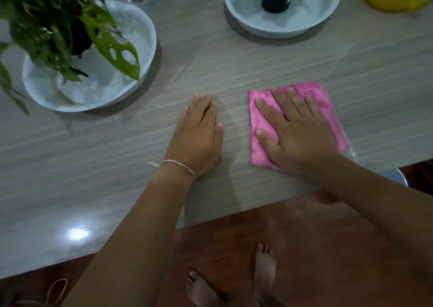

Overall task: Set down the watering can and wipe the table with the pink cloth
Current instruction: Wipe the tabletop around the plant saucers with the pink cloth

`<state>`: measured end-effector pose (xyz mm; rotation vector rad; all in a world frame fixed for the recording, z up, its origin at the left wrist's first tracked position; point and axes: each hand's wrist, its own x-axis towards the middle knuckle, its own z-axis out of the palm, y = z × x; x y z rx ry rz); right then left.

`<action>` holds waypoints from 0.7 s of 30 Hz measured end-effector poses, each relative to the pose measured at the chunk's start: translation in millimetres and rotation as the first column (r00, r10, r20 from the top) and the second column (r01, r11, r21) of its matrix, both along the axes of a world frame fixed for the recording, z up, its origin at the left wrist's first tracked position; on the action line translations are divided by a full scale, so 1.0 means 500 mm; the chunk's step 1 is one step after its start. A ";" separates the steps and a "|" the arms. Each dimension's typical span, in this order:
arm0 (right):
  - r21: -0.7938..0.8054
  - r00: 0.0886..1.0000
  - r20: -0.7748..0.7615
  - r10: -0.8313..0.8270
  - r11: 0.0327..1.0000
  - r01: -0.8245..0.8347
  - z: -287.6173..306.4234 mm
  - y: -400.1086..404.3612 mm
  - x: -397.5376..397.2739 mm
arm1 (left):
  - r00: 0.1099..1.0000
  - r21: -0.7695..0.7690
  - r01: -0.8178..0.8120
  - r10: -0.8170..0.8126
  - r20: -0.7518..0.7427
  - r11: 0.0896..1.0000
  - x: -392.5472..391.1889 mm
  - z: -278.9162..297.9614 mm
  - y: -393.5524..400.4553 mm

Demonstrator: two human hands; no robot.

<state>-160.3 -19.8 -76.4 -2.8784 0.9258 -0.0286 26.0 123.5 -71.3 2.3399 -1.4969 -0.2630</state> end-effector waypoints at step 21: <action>-0.019 0.951 0.008 -0.308 0.951 0.308 -0.001 -0.352 -0.270 | 0.958 0.067 0.274 -0.278 0.063 0.959 -0.222 0.015 -0.343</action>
